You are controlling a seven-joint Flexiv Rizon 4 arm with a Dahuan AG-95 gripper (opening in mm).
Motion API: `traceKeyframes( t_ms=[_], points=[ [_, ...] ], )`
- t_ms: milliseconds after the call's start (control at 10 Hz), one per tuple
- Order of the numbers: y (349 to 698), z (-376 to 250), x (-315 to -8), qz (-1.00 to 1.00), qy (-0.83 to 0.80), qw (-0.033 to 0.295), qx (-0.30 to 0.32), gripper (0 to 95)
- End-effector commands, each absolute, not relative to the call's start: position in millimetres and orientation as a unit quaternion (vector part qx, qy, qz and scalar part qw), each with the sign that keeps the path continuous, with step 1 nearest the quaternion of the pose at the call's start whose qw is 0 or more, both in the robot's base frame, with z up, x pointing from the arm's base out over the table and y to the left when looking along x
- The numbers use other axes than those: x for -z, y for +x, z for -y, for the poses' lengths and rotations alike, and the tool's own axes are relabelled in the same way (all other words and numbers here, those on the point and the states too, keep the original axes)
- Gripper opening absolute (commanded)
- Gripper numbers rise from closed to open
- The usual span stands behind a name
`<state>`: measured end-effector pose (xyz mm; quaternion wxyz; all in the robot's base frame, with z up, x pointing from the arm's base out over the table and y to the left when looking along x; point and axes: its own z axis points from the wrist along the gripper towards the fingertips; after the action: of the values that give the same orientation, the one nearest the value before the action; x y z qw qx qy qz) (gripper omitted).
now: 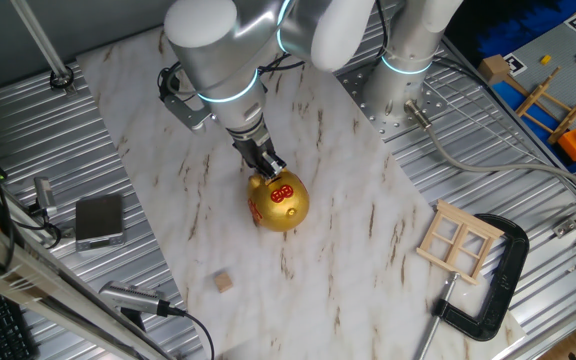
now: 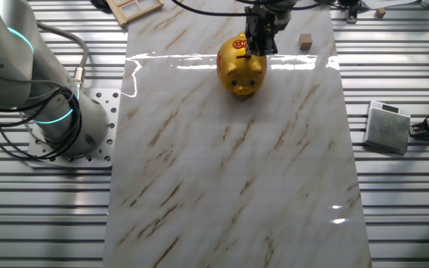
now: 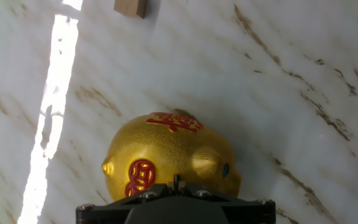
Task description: Drop coins into a piggy bank
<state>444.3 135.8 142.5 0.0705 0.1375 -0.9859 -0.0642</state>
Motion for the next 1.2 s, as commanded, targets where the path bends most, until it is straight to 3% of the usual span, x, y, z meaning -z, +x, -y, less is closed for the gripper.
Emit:
traceKeyframes(
  t_ms=[100, 300, 400, 900, 1000, 1200],
  points=[
    [444.1, -135.8, -142.8, 0.986, 0.139, 0.07, 0.064, 0.0],
    [444.1, -135.8, -142.8, 0.986, 0.14, 0.07, 0.064, 0.0],
    [444.1, -135.8, -142.8, 0.985, 0.141, 0.07, 0.064, 19.0],
    [444.3, -135.8, -142.9, 0.985, 0.145, 0.068, 0.065, 19.0],
    [445.8, -135.7, -143.6, 0.985, 0.147, 0.069, 0.063, 0.0],
    [461.8, -132.6, -146.4, 0.983, 0.156, 0.071, 0.064, 0.0]
  ],
)
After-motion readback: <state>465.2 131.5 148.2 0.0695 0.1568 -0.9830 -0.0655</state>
